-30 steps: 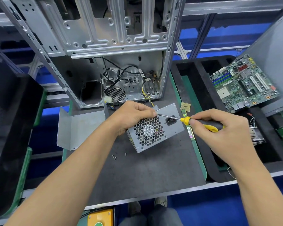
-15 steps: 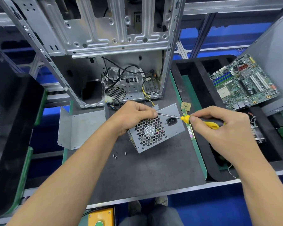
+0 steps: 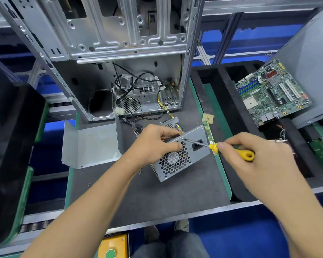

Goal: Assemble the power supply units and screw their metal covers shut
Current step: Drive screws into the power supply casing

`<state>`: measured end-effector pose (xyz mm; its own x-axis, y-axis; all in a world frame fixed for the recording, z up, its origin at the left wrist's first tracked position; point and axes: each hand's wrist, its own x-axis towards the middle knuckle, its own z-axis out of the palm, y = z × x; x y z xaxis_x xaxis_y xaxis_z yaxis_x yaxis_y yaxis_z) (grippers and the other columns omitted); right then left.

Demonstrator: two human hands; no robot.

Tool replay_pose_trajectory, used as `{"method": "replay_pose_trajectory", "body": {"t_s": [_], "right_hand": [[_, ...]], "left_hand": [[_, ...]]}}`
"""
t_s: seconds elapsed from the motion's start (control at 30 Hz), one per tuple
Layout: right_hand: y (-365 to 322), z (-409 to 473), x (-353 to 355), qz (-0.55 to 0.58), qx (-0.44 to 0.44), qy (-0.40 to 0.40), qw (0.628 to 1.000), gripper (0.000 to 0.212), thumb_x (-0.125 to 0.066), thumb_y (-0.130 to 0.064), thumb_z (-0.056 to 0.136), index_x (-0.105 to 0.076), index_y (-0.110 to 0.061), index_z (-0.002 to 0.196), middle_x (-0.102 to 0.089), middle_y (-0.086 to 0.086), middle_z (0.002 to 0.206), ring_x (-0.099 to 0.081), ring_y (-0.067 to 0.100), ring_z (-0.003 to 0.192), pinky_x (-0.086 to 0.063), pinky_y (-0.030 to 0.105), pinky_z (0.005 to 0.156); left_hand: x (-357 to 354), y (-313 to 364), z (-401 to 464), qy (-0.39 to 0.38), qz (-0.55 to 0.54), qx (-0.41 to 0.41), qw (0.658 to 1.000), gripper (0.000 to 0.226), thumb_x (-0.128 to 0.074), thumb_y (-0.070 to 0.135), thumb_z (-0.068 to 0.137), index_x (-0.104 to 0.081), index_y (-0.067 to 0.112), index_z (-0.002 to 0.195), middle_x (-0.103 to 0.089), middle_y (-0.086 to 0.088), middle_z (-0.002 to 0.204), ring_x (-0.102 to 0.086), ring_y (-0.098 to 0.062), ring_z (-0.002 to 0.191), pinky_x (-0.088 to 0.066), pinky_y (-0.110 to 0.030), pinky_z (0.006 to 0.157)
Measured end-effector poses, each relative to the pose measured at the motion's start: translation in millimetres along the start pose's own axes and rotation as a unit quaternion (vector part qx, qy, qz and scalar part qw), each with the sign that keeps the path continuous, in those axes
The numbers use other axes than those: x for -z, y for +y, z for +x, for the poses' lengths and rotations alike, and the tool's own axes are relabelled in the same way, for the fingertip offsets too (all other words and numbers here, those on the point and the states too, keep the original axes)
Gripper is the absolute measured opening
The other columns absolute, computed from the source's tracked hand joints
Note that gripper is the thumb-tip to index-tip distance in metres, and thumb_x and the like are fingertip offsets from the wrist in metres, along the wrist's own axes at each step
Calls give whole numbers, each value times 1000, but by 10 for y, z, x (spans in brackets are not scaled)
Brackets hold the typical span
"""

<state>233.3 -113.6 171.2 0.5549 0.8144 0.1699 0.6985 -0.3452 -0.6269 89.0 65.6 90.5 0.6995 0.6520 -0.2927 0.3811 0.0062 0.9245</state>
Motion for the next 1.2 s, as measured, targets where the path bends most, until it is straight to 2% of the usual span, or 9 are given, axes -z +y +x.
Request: {"method": "replay_pose_trajectory", "body": {"t_s": [0.17,0.27,0.43,0.57,0.67,0.83,0.97,1.07,1.2], "right_hand": [[324,-260,-169,62,-67,-44,995,8,-66,-35,89,-70,-37,82,-62,-3,64,-54,17,65,-43,24,62],[503,-356,-329,118,-107,-51,986,12,-62,-35,91,-71,-40,85,-63,-6,68,-55,13,63,-43,21,59],[734,-483,-692,172,-180,-97,964,23,-53,-39,96,-68,-48,81,-55,1,63,-38,6,51,-33,16,48],[899,-607,-852,169,-221,-139,950,48,-46,-42,101,-57,-24,58,-47,-10,49,-35,6,44,-32,15,45],[939,-704,-960,215,-255,-146,931,53,-42,-46,102,-62,-4,76,-45,-7,53,-35,9,49,-31,18,47],[836,-800,-1120,362,-323,-139,863,47,-40,-47,104,-76,-20,87,-43,0,60,-29,12,49,-27,22,45],[852,-748,-1245,361,-321,-108,869,56,-42,-47,102,-63,2,86,-54,-13,58,-30,10,48,-27,22,44],[913,-667,-1267,311,-299,-74,899,47,-49,-49,99,-62,-14,70,-54,-13,59,-35,13,52,-32,28,51],[1001,-614,-1243,325,-270,-36,906,8,-69,-33,91,-75,-39,92,-72,-17,89,-65,3,84,-48,19,75]], "left_hand": [[-143,-43,-57,72,75,-43,994,30,-78,11,80,-77,18,109,-75,16,88,-65,0,82,-54,-21,84],[-218,-110,-66,107,161,-95,976,23,-74,14,79,-77,19,102,-74,-1,80,-62,-14,71,-51,-27,77],[-284,-357,-14,111,232,-132,957,36,-70,12,83,-72,14,119,-74,-7,90,-68,-28,87,-54,-35,79],[-351,-548,-54,91,285,-186,936,44,-71,8,84,-65,10,128,-72,-8,92,-66,-31,85,-51,-35,73],[-381,-612,-75,104,297,-209,926,46,-73,8,84,-65,9,129,-73,-7,95,-67,-30,87,-49,-32,73],[-389,-628,-41,118,299,-219,921,46,-74,9,85,-64,7,130,-73,-8,99,-67,-30,90,-40,-23,73],[-446,-586,46,140,301,-223,917,43,-72,7,85,-65,4,127,-73,-10,98,-66,-32,90,-47,-33,75],[-496,-560,116,168,283,-196,924,39,-70,10,86,-66,8,124,-72,-11,94,-65,-34,88,-52,-40,75],[-536,-578,123,186,265,-182,929,40,-70,12,86,-66,12,126,-71,-8,90,-63,-32,83,-49,-36,71]]}}
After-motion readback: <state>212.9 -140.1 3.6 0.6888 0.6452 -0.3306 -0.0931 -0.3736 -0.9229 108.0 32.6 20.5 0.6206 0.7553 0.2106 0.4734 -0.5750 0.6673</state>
